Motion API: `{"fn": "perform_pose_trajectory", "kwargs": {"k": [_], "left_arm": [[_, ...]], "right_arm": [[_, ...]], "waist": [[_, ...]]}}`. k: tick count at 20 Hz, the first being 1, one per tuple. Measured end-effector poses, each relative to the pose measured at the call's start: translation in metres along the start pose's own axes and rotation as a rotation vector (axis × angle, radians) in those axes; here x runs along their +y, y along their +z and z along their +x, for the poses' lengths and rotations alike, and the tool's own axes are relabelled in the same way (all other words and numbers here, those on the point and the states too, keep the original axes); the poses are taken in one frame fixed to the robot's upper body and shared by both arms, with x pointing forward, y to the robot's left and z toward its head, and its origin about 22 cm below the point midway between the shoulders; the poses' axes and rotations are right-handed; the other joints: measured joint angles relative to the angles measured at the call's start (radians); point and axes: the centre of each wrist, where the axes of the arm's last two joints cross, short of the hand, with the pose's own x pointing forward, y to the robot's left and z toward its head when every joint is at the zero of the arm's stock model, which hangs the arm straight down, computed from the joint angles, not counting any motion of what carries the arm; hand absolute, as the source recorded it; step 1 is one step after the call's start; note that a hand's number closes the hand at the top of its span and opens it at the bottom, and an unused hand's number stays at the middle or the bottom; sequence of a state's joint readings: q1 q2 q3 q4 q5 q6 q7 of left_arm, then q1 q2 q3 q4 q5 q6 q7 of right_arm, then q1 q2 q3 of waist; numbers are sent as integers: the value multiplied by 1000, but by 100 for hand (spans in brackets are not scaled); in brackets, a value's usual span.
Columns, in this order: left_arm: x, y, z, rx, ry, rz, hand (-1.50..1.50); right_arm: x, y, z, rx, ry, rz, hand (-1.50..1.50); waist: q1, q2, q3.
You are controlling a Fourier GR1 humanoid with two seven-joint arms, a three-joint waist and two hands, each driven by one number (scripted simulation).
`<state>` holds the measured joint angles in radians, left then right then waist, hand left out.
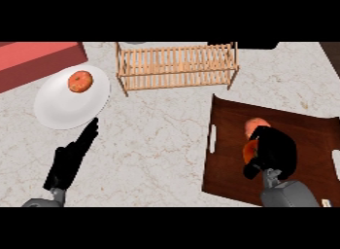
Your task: Pick the tomato from the tray and place it in the tiered shelf
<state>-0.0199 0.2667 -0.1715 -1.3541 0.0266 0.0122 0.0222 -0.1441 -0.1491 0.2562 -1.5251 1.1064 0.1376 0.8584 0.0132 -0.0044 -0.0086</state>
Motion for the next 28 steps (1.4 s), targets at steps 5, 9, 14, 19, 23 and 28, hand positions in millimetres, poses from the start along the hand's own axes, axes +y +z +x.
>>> {"fn": "perform_pose_trajectory", "kwargs": {"k": [5,9,14,19,23,28], "left_arm": [[2,1,-1,8,1,8,0],[6,-2,0,7,3,22,0],[10,-7,1,9,11,17,0],[10,0,3,8,3,10,0],[6,1,1,10,0,12,0],[5,0,1,3,-6,1,0]], "right_arm": [[-25,35,41,-177,-28,19,150],[-60,65,52,-239,-59,-70,150],[-109,92,57,-311,-163,-240,150],[-162,99,68,-358,-332,-374,150],[-202,85,83,-358,-388,-429,150],[-233,66,115,-325,-379,-467,150]], "waist": [[-8,1,6],[-14,1,7],[-18,1,8],[-7,2,8],[-4,4,8],[0,5,8]]}}
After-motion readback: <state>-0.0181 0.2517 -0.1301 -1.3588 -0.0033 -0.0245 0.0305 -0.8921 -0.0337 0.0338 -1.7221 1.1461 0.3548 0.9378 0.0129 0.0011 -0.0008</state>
